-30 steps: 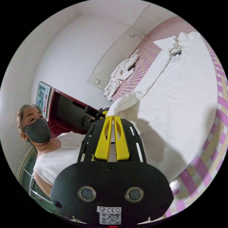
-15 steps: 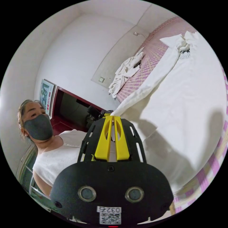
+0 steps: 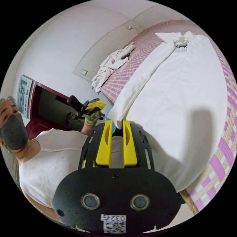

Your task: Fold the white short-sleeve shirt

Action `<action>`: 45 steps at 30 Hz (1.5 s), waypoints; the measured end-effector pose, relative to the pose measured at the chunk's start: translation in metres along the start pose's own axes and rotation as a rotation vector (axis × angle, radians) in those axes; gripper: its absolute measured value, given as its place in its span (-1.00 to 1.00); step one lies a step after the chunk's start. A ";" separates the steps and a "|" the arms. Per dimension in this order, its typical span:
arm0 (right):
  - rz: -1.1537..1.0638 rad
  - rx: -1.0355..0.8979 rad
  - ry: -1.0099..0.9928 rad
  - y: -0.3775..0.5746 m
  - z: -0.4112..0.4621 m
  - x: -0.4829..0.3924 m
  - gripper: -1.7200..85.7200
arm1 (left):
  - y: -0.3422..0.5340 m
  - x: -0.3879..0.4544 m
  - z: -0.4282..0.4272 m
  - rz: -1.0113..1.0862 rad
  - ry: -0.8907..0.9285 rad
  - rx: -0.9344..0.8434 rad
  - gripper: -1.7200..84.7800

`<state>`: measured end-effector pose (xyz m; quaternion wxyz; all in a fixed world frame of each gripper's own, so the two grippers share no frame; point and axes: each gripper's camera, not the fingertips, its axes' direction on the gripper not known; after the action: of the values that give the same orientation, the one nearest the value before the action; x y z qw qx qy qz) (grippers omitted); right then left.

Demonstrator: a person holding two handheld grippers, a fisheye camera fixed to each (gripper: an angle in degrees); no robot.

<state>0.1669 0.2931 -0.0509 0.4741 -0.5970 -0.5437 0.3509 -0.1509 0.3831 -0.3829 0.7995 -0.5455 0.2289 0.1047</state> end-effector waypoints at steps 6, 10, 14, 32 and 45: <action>-0.047 0.041 0.166 0.018 -0.004 -0.036 -0.96 | -0.040 -0.008 0.042 -0.058 0.016 -0.162 -0.98; 0.049 0.019 0.051 0.030 0.007 -0.016 -0.86 | -0.055 -0.009 0.041 -0.065 0.014 -0.185 -0.98; 0.029 0.068 0.123 0.027 0.000 -0.031 -0.80 | -0.077 -0.003 0.031 -0.033 0.041 -0.132 -0.98; -0.080 0.090 0.171 0.026 0.003 -0.065 -0.97 | -0.112 0.017 0.064 0.107 0.113 -0.251 -0.98; -0.098 0.269 0.183 -0.045 -0.097 -0.051 -0.93 | -0.176 -0.136 0.034 -0.310 0.111 -0.070 -0.99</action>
<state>0.2354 0.2231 0.0160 0.6137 -0.5305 -0.4749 0.3411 -0.1874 0.3578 -0.1626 0.7725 -0.6069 0.1822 -0.0423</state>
